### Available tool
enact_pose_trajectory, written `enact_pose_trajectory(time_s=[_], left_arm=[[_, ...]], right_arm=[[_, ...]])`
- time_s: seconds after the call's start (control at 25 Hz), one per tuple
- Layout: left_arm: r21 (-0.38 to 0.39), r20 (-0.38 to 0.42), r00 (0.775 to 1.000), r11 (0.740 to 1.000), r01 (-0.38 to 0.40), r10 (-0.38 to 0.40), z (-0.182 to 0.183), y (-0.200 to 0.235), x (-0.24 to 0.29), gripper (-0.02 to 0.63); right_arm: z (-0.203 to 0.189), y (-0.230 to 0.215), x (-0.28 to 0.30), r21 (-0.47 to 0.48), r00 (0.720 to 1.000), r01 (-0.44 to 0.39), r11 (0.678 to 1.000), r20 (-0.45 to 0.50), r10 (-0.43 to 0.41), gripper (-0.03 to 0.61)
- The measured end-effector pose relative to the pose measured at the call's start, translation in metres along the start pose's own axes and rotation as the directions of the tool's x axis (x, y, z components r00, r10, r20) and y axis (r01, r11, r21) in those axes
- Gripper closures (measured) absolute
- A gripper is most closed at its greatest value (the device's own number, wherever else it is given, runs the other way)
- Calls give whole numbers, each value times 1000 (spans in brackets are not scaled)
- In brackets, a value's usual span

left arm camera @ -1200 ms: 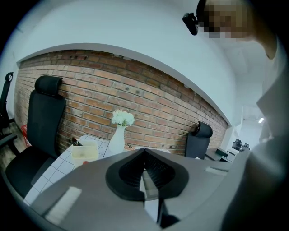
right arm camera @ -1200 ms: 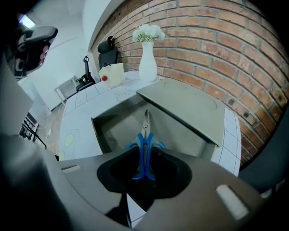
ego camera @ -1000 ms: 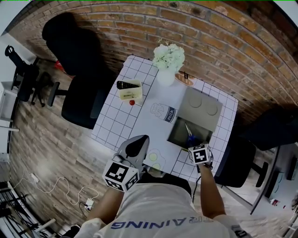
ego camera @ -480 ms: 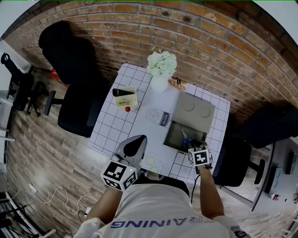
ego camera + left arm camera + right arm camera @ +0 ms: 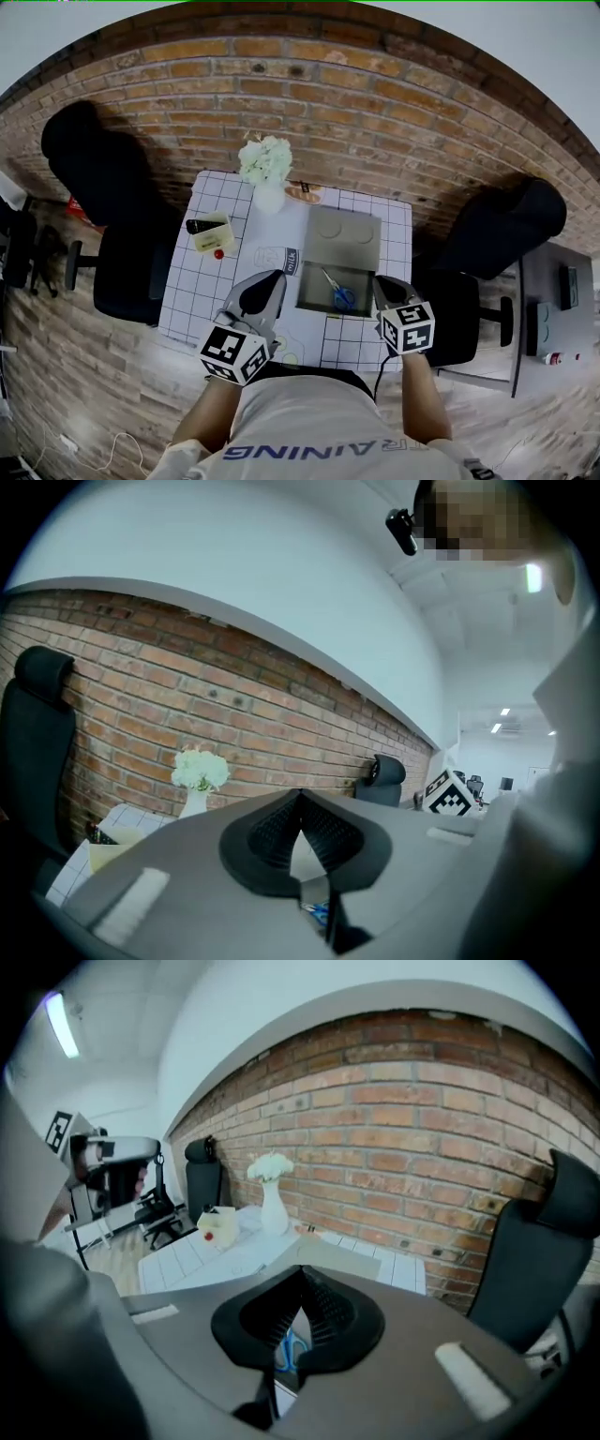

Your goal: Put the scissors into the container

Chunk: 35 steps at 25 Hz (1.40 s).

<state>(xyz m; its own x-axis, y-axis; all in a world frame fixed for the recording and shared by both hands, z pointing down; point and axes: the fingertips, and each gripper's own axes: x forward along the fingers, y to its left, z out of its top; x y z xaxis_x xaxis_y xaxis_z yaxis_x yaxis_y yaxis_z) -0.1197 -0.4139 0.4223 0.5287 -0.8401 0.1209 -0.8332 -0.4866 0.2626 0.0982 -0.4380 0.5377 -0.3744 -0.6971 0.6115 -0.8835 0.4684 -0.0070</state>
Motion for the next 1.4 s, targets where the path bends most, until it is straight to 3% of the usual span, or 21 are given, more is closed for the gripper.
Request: enact_pose_trajectory(time_s=[0.2, 0.4, 0.52, 0.68, 1.0, 1.24, 1.4], left_arm=[[34, 24, 998, 998, 57, -58, 17, -21, 13, 615], [95, 52, 994, 991, 89, -94, 36, -39, 18, 615], [120, 67, 993, 989, 90, -98, 46, -45, 18, 615], [133, 70, 993, 987, 86, -96, 49, -51, 19, 615], [133, 60, 995, 988, 71, -80, 46, -56, 10, 615], [113, 51, 997, 992, 54, -60, 42, -51, 7, 615], [106, 44, 997, 993, 52, -57, 39, -50, 6, 615]], right_arm=[[48, -10, -52, 81, 983, 21, 996, 182, -36, 563], [97, -16, -108, 139, 911, 16, 990, 407, -72, 563], [114, -18, -132, 143, 875, 37, 989, 474, -101, 565], [119, -24, -147, 132, 852, 61, 989, 509, -120, 565], [113, -14, -142, 112, 859, 17, 994, 507, -72, 563], [116, -15, -143, 97, 842, 26, 995, 534, -74, 563], [117, -11, -140, 87, 846, 15, 996, 530, -59, 563]])
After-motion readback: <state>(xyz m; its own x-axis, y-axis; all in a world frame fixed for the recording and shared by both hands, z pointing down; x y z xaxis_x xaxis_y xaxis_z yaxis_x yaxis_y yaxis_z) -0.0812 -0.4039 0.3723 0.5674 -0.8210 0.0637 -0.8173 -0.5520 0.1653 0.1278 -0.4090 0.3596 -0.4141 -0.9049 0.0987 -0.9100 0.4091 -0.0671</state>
